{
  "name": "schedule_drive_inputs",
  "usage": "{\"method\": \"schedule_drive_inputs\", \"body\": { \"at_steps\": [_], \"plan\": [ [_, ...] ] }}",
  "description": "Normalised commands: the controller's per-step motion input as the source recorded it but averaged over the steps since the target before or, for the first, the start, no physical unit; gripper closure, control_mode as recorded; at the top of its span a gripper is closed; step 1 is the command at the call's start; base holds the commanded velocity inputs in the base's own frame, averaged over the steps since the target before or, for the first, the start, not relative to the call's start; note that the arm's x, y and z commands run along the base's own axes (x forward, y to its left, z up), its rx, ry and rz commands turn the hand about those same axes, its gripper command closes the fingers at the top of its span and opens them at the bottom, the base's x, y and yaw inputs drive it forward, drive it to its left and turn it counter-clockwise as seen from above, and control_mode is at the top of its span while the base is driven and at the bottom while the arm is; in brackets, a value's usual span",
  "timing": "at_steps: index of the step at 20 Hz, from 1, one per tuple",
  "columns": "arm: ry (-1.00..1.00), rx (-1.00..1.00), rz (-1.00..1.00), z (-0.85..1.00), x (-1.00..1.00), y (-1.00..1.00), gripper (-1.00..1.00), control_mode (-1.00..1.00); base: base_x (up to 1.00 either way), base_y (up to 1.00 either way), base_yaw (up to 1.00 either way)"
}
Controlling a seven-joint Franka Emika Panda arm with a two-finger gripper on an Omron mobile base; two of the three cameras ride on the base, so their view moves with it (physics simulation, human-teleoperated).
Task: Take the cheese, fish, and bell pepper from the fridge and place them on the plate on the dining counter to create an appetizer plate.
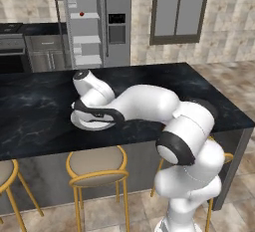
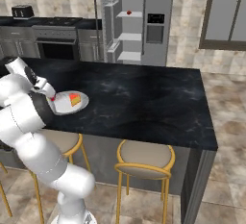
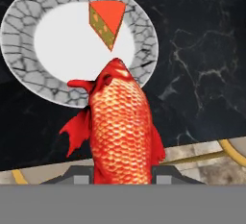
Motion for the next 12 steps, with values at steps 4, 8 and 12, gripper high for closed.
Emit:
{"method": "schedule_drive_inputs", "body": {
  "at_steps": [4, 8, 12],
  "plan": [
    [0.0, -0.04, 0.0, -0.32, 0.47, 0.18, 1.0, -1.0, 0.0, 0.0, 0.0],
    [0.0, -0.01, 0.0, -0.17, 0.5, 0.14, 1.0, -1.0, 0.0, 0.0, 0.0],
    [0.0, 0.0, 0.0, -0.18, 0.45, 0.09, 1.0, -1.0, 0.0, 0.0, 0.0]
  ]
}}
